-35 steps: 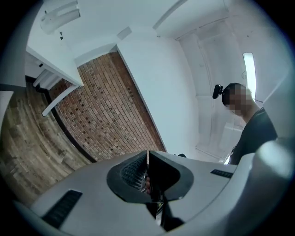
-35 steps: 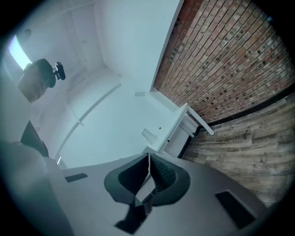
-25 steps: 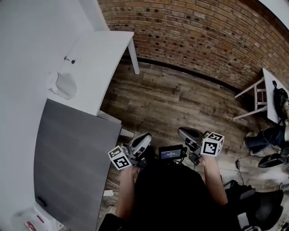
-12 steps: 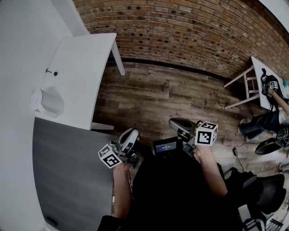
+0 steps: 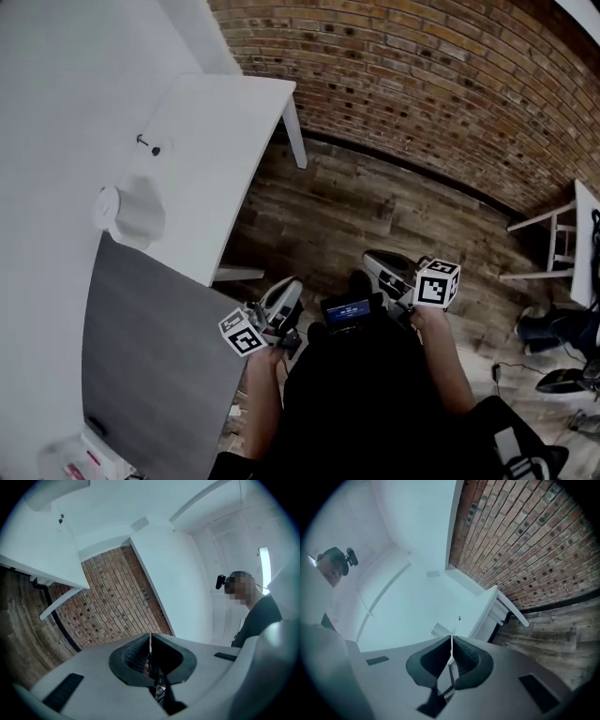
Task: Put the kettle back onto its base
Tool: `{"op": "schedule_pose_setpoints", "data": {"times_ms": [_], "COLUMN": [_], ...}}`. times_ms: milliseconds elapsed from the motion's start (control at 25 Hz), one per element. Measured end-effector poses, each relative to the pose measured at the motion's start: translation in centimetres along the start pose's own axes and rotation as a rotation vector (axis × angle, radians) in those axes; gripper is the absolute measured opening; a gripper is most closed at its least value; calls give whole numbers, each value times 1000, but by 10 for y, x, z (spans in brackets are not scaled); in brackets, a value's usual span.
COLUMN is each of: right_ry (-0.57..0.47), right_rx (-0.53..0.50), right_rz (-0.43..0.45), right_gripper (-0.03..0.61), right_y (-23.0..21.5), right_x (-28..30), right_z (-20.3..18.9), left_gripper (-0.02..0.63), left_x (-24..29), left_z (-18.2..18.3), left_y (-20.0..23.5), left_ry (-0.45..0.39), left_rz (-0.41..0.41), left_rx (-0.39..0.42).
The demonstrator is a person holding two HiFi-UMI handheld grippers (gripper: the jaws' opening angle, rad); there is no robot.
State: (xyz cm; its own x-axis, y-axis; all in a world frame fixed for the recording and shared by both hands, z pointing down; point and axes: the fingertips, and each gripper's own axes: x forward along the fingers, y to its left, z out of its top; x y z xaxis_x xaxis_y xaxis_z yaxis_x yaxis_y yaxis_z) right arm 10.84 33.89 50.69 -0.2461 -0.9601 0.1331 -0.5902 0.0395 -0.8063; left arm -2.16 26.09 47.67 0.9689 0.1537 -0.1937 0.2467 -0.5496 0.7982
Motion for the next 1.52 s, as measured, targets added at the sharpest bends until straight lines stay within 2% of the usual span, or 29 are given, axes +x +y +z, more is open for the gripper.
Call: {"op": "schedule_pose_setpoints", "data": {"times_ms": [160,280,400,520,720,880,1040,1200,1320,1520], "right_ry": [20,76,130,125,169,222,205,182,207,253], "right_rx": [-14,-25,-12,29,51,18,7,0,-35,-66], "right_rz": [67,128,180,213,278,272,221,188,182,185], "right_gripper": [18,18,18,18,18,18,18,18,18,18], "right_y": [-25,-36,-49,-58,-50,-52,-68,-74,-72,-58], "right_x": [16,27,36,41,68,86,102,127,159,219], "right_z": [57,81,93,101,100,102,122,149,160,163], "left_gripper": [18,20,20,20,20,20,20,20,20,20], "left_x": [43,63,73,75,65,71,78,87,92,66], "left_z": [24,29,28,29,46,59,77,118,149,189], "left_y": [5,6,9,18,31,49,78,103,118,140], "left_ry": [-54,-84,-94,-104,-179,-212,-231,-251,-242,-285], "left_rz": [21,62,121,156,208,190,157,127,105,111], "left_rx": [52,84,103,97,99,78,45,49,67,59]}}
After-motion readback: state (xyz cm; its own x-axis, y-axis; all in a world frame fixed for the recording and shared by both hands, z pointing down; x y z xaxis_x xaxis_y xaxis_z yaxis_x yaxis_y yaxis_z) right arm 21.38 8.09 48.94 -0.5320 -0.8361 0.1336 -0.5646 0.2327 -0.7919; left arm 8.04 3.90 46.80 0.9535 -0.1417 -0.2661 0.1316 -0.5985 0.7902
